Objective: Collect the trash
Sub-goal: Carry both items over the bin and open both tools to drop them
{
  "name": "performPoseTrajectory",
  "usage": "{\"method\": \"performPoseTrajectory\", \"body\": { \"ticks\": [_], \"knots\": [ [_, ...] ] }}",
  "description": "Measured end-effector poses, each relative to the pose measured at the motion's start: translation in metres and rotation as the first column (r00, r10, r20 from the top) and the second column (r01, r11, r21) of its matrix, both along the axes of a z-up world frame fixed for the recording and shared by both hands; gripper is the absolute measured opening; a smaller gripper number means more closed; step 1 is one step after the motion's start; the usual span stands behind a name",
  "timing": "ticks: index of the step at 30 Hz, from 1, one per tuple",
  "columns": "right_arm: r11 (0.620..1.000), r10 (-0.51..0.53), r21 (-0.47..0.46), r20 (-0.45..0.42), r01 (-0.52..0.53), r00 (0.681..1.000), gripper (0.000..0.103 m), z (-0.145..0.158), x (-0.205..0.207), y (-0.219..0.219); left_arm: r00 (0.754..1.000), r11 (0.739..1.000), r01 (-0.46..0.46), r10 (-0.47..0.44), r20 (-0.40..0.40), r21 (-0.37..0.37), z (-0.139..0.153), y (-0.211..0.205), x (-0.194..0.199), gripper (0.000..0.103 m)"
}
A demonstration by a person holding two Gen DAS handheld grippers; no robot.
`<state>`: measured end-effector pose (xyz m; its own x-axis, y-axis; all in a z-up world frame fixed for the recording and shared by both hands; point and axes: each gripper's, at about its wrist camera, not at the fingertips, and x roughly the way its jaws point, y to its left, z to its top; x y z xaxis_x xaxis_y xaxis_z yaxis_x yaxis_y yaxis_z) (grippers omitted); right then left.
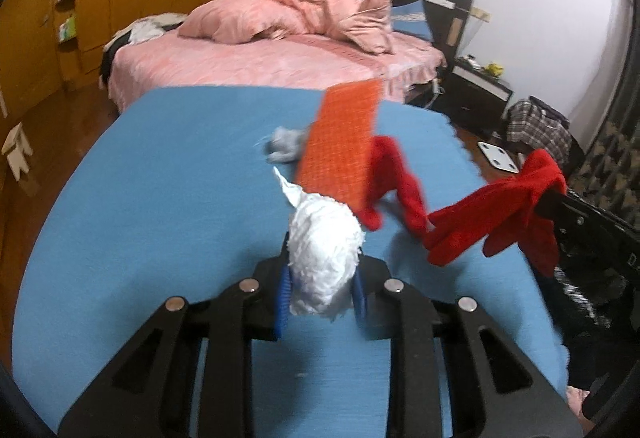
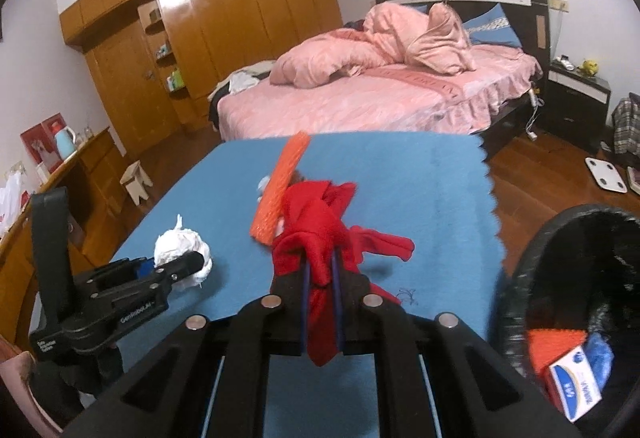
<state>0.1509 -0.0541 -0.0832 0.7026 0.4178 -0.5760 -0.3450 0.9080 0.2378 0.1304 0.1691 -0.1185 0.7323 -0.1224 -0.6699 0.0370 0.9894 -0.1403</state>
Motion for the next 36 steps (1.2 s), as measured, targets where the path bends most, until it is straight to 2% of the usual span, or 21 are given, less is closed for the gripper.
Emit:
{"method": "performPoseTrajectory", "body": {
  "ticks": [8, 15, 25, 31, 36],
  "knots": [
    [0.996, -0.085, 0.011, 0.039, 0.084, 0.996, 0.01, 0.02, -0.01, -0.05, 0.995, 0.995, 0.093, -0.092, 0.032, -0.021, 0.023, -0.052, 0.002, 0.024],
    [0.981, -0.193, 0.009, 0.074, 0.193, 0.978, 0.01, 0.033, -0.017, -0.101, 0.98, 0.981, 0.191, -0.19, 0.063, -0.021, 0.036, -0.103, 0.005, 0.024],
    [0.935, -0.351, -0.014, 0.096, 0.354, 0.931, 0.01, 0.039, -0.037, -0.185, 0.932, 0.935, 0.353, -0.348, 0.103, -0.037, 0.047, -0.196, 0.014, 0.024],
    [0.903, -0.426, -0.026, 0.091, 0.43, 0.9, 0.01, 0.034, -0.047, -0.226, 0.898, 0.899, 0.434, -0.428, 0.097, -0.051, 0.038, -0.249, 0.019, 0.024],
    [0.873, -0.483, -0.038, 0.079, 0.486, 0.872, 0.01, 0.026, -0.055, -0.255, 0.879, 0.88, 0.473, -0.467, 0.092, -0.053, 0.03, -0.28, 0.02, 0.024]
  ]
}}
